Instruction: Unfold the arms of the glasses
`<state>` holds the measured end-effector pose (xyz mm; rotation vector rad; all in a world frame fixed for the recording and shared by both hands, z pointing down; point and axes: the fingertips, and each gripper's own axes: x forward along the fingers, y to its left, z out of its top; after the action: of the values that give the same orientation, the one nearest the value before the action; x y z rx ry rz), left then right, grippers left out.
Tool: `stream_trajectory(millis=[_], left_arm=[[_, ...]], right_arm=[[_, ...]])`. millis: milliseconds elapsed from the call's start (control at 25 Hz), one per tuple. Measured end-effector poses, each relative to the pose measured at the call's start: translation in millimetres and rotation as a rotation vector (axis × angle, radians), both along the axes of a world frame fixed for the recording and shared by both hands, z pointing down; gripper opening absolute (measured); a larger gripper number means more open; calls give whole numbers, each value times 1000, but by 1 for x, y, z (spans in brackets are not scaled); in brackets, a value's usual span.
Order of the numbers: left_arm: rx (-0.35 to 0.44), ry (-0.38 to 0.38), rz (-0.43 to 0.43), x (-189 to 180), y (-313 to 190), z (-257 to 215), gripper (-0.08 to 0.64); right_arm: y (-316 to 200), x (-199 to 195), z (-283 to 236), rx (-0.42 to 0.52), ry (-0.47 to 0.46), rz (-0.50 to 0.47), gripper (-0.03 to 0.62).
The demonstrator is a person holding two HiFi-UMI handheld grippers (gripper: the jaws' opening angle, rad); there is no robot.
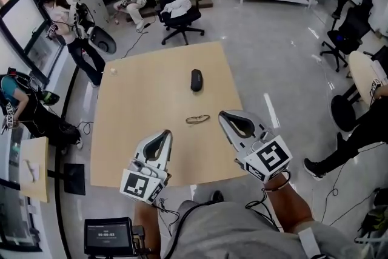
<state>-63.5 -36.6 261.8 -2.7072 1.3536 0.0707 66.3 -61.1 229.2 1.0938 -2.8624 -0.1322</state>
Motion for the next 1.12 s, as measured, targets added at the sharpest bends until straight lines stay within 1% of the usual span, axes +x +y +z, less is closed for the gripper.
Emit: stream_trajectory(millis=[160,320,480,640,840,960,1120], left_arm=[[-11,4,-1,0,-29,4,5],[-22,5,16,-7,-64,11,5],[-37,15,41,-17,-101,17,5],[-46,20,84,-25,-135,22,5],[-67,24,131,-25,-146,35,6],[-104,23,156,-31,-174,55,5],[-192,21,168,-41,-220,101,6]], right_arm=[[-30,-1,14,-31,-4,-2,8],[-63,-9,25,-54,3,10,8],[-95,-21,34,-75,10,34,8],[-128,-30,40,-95,12,81,8],[-135,-35,54,-111,26,115,8],[-160,-45,73,-142,39,130,8],[-200,-61,113,-212,63,126,8]])
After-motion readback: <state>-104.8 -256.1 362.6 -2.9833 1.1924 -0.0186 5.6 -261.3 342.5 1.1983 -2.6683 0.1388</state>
